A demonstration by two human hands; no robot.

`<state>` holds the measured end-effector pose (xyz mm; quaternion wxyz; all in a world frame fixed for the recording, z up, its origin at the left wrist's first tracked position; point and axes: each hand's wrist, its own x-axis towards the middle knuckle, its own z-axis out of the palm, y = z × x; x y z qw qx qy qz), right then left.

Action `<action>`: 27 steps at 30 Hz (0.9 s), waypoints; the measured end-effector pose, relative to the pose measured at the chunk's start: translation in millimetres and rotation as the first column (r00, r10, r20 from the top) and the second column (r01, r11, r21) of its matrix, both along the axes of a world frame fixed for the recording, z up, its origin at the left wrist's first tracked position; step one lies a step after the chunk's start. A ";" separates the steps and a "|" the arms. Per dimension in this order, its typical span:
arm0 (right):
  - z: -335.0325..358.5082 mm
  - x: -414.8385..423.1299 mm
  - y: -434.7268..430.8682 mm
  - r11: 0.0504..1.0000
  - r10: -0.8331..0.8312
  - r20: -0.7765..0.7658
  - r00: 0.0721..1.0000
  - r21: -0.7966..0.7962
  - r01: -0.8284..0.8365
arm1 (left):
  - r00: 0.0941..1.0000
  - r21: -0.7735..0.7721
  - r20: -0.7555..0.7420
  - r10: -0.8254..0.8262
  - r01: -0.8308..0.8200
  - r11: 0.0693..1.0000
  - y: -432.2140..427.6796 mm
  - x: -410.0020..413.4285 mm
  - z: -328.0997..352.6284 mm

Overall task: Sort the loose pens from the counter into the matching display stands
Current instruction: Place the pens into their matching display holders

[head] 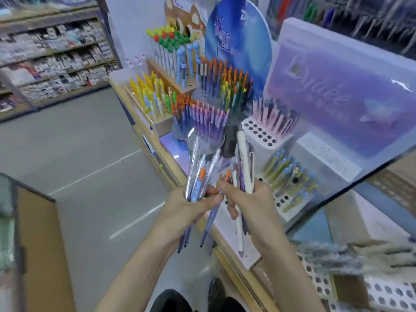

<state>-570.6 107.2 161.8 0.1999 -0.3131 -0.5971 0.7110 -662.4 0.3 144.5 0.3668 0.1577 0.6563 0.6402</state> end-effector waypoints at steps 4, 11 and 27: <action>-8.6 -49.3 -0.2 0.994 -0.090 0.009 0.996 0.062 0.089 | 1.000 -0.018 0.014 -0.010 0.010 1.000 6.5 -48.7 -8.5; -25.2 -136.2 1.2 0.915 -0.400 -0.002 0.916 0.063 0.400 | 0.995 -0.053 -0.098 -0.031 0.026 0.998 20.9 -162.6 -23.6; -77.5 -265.8 -1.3 0.581 -0.807 0.071 0.586 0.275 0.766 | 0.953 -0.081 -0.177 -0.245 0.234 0.969 79.1 -335.2 -70.4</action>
